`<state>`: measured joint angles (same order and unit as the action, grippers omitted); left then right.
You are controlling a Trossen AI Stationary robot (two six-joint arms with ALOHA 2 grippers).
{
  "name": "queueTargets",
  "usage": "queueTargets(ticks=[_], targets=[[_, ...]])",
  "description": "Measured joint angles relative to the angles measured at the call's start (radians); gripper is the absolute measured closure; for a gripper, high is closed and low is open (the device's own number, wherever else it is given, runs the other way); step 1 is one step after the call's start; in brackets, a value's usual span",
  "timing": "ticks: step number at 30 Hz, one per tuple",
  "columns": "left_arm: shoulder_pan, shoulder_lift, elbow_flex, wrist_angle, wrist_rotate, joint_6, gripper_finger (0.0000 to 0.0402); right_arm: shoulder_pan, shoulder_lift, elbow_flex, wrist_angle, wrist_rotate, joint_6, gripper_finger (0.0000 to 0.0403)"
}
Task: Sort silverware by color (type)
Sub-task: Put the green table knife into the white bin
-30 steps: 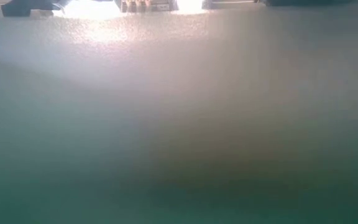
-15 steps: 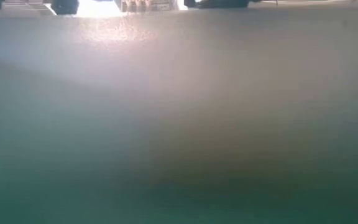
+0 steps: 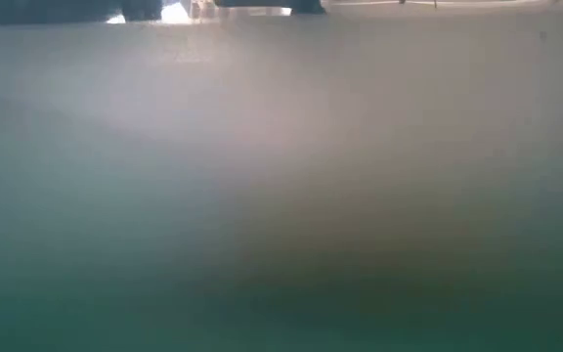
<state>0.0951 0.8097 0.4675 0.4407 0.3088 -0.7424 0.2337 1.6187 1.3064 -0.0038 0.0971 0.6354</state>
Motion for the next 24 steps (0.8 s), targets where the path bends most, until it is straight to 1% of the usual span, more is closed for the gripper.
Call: queueTargets(ticks=[4,7,10,13,15,17,24], targets=[[-0.031,0.079,0.062,-0.012,0.053,0.005,0.0279,-0.01,0.076,0.161,-0.213,0.0,-0.028,0.0329],[-0.066,0.104,0.108,-0.128,0.065,0.038,0.0279,-0.017,0.105,0.23,-0.309,0.008,-0.026,0.0334],[-0.1,0.101,0.159,-0.244,0.022,0.095,0.0279,-0.018,0.103,0.25,-0.32,0.024,-0.02,0.0337],[-0.133,0.101,0.201,-0.337,-0.072,0.136,0.0279,-0.018,0.092,0.258,-0.33,0.076,0.017,0.0337],[-0.152,0.109,0.224,-0.361,-0.134,0.152,0.0279,-0.02,0.092,0.264,-0.326,0.106,0.04,0.0337],[-0.163,0.123,0.246,-0.354,-0.171,0.16,0.0279,-0.022,0.098,0.27,-0.331,0.114,0.059,0.0337],[-0.191,0.221,0.323,-0.401,-0.192,0.184,0.0279,-0.023,0.119,0.273,-0.306,0.115,0.062,0.0337]])
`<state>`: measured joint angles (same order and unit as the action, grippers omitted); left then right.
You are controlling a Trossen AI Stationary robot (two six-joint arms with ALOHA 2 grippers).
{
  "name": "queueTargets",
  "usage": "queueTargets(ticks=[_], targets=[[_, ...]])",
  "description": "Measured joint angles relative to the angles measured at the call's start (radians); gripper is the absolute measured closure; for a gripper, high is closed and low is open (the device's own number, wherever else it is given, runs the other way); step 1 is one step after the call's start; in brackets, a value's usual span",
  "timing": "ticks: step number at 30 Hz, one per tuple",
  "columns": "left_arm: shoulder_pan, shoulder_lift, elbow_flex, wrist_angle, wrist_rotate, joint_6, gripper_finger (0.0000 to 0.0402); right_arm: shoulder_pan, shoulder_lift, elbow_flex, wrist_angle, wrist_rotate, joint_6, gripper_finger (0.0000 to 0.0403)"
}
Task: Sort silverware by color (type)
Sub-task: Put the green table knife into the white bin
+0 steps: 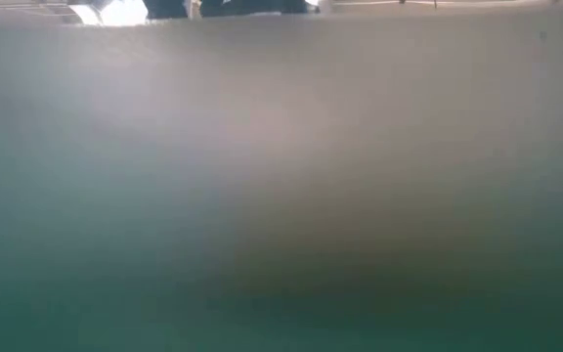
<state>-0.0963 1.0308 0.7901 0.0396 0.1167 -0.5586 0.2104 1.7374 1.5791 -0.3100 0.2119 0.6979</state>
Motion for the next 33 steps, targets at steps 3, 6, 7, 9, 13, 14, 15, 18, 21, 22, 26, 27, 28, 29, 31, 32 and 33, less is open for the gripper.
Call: queueTargets(ticks=[3,6,7,9,13,14,15,18,21,22,26,27,28,29,31,32,33], targets=[[-0.02,0.034,0.036,-0.035,-0.01,0.031,0.0279,0.001,-0.002,0.0,0.005,0.013,0.001,0.0337],[-0.03,0.057,0.074,-0.082,-0.038,0.066,0.0279,0.0,-0.002,0.0,0.005,0.017,0.001,0.0337],[-0.03,0.066,0.088,-0.091,-0.051,0.075,0.0279,0.0,-0.002,0.0,0.005,0.02,0.002,0.0337],[-0.03,0.079,0.098,-0.115,-0.067,0.084,0.0279,0.0,-0.002,0.0,0.005,0.023,0.004,0.0337],[-0.03,0.109,0.101,-0.103,-0.071,0.086,0.0279,0.001,-0.002,0.0,-0.004,0.025,0.001,0.0337],[-0.03,0.119,0.101,-0.094,-0.075,0.084,0.0279,0.001,-0.002,0.002,0.02,0.023,-0.004,0.0337],[-0.03,0.127,0.101,-0.095,-0.081,0.083,0.0279,0.001,-0.002,0.003,0.025,0.022,-0.006,0.0337],[-0.029,0.141,0.1,-0.098,-0.089,0.08,0.0279,0.0,-0.003,0.003,0.017,0.023,-0.011,0.0337],[-0.029,0.147,0.1,-0.092,-0.092,0.079,0.0279,0.001,-0.003,0.003,0.014,0.018,-0.016,0.0337],[-0.03,0.147,0.1,-0.091,-0.097,0.079,0.0279,0.001,-0.003,0.003,0.015,0.018,-0.017,0.0337],[-0.029,0.147,0.1,-0.085,-0.101,0.079,0.0288,0.001,-0.003,0.003,0.015,0.017,-0.019,0.0337],[-0.029,0.146,0.1,-0.085,-0.101,0.08,0.0298,0.0,-0.003,0.003,0.016,0.017,-0.02,0.0337],[-0.029,0.146,0.1,-0.085,-0.1,0.079,0.0311,0.0,-0.003,0.003,0.015,0.017,-0.02,0.0337],[-0.03,0.146,0.1,-0.084,-0.1,0.08,0.0328,0.0,-0.003,0.003,0.013,0.017,-0.019,0.0337],[-0.03,0.146,0.1,-0.085,-0.1,0.087,0.036,0.0,-0.003,0.003,0.012,0.006,-0.01,0.0337],[-0.03,0.146,0.1,-0.085,-0.1,0.086,0.0359,0.0,-0.003,0.003,0.011,0.001,-0.009,0.0337],[-0.03,0.146,0.1,-0.085,-0.1,0.084,0.0359,0.0,-0.003,0.002,0.011,-0.002,-0.009,0.0337]])
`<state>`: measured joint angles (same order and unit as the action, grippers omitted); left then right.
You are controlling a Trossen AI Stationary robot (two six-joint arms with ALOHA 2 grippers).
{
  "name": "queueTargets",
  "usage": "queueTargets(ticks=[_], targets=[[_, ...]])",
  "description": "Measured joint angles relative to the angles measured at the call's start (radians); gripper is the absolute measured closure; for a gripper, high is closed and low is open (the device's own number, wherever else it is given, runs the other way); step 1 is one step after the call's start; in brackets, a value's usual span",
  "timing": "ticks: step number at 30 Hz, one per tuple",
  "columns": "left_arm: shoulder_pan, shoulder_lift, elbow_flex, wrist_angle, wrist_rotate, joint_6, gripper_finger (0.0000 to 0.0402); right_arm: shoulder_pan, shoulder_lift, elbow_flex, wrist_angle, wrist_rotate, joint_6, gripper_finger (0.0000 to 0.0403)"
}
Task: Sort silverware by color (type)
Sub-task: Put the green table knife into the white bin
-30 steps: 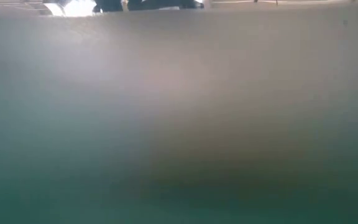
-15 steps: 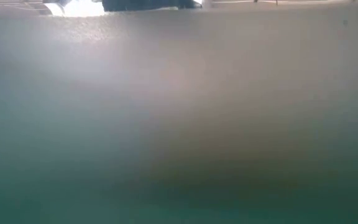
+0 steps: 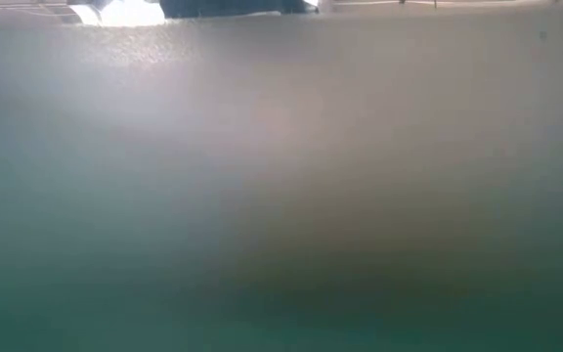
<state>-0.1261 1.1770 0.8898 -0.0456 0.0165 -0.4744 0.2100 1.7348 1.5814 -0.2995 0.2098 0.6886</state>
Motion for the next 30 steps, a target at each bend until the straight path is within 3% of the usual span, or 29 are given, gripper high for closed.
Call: queueTargets(ticks=[5,9,12,18,21,25,30], targets=[[0.0,0.0,0.0,0.0,0.0,-0.005,0.0359,0.0,0.0,0.0,0.002,-0.003,0.01,0.0332],[0.0,-0.002,0.0,-0.001,-0.001,-0.012,0.0359,0.001,0.0,0.0,0.006,-0.008,0.026,0.0283],[0.001,-0.013,0.0,-0.004,-0.009,-0.01,0.0389,0.002,-0.001,0.0,-0.002,-0.02,0.03,0.0242],[0.004,-0.054,0.0,-0.073,-0.035,0.003,0.0389,0.002,-0.015,0.0,-0.013,-0.11,0.038,0.0187],[0.004,-0.106,0.0,-0.204,-0.037,-0.007,0.0389,0.002,-0.031,0.0,-0.05,-0.172,0.072,0.0177],[-0.011,-0.197,0.0,-0.509,-0.038,-0.072,0.0389,0.011,-0.061,0.0,-0.155,-0.192,0.1,0.0174],[-0.12,-0.29,-0.008,-0.893,-0.045,-0.293,0.0389,0.029,-0.07,0.0,-0.288,-0.184,0.124,0.0173]])
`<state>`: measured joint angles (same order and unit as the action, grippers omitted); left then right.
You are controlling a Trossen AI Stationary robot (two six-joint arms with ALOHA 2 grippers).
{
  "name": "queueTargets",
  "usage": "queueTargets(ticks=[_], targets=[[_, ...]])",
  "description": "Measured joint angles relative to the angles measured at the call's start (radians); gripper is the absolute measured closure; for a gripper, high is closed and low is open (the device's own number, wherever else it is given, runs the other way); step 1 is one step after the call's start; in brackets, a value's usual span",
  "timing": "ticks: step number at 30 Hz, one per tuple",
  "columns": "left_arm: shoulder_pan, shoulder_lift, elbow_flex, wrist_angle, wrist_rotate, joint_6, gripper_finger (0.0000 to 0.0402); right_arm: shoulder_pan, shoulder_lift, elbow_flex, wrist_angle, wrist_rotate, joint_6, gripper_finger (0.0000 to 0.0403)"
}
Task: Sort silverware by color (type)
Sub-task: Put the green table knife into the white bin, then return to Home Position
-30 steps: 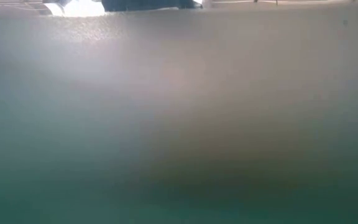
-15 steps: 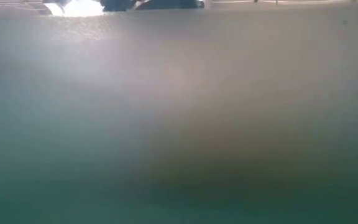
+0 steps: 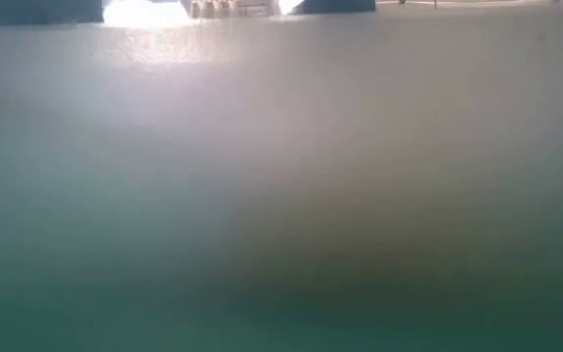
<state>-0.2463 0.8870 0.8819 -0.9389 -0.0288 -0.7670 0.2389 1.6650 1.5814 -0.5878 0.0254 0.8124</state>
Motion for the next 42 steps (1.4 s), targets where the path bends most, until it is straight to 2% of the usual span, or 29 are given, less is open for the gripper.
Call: queueTargets(ticks=[4,8,10,13,18,23,25,29,33,37,42], targets=[[-0.176,-0.029,-0.036,-0.153,0.019,-0.238,0.0389,0.006,0.0,0.0,-0.05,0.0,0.001,0.0172],[-0.359,-0.016,-0.088,-0.148,0.03,-0.443,0.0389,0.005,0.002,0.0,-0.056,0.004,-0.012,0.0173],[-0.418,0.004,-0.115,-0.148,0.033,-0.52,0.0386,0.005,0.002,0.0,-0.055,0.01,-0.03,0.0172],[-0.453,0.03,-0.137,-0.164,0.03,-0.573,0.0361,0.005,0.002,0.0,-0.056,0.026,-0.058,0.0172],[-0.454,0.045,-0.12,-0.162,0.01,-0.543,0.0315,0.005,0.002,0.0,-0.061,0.026,-0.065,0.0172],[-0.452,0.041,-0.06,-0.168,-0.018,-0.502,0.0293,0.005,-0.011,0.0,-0.073,0.02,-0.06,0.0172],[-0.452,0.041,-0.015,-0.167,-0.082,-0.472,0.0291,0.005,-0.035,-0.001,-0.085,0.02,-0.092,0.0172],[-0.452,0.04,0.107,-0.175,-0.263,-0.376,0.029,0.014,-0.089,0.0,-0.124,0.036,-0.262,0.0172],[-0.455,0.038,0.235,-0.24,-0.423,-0.346,0.0289,0.037,-0.121,-0.025,-0.163,0.121,-0.386,0.0172],[-0.467,0.032,0.352,-0.325,-0.481,-0.347,0.0289,0.034,-0.199,-0.146,-0.243,0.194,-0.373,0.0172],[-0.472,0.03,0.456,-0.345,-0.488,-0.304,0.0288,0.023,-0.377,-0.447,-0.167,0.182,-0.264,0.0172]])
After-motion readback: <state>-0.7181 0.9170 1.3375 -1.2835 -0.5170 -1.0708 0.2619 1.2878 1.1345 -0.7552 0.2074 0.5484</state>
